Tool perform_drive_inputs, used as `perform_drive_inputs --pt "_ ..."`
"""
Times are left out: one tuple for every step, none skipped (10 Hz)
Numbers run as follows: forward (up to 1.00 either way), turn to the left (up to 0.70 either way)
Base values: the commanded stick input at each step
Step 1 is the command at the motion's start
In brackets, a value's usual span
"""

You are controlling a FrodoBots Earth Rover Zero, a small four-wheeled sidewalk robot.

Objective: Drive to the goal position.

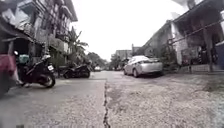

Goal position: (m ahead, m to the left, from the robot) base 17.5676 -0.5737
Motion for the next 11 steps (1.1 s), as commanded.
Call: perform_drive_inputs --pt "0.3 0.0" --pt "0.3 0.0" --pt "0.3 0.0" --pt "0.3 0.0" --pt "0.3 0.0" --pt "0.3 0.0" --pt "0.3 0.0" --pt "0.3 0.0" --pt "0.3 0.0" --pt "0.3 0.0" --pt "0.3 0.0"
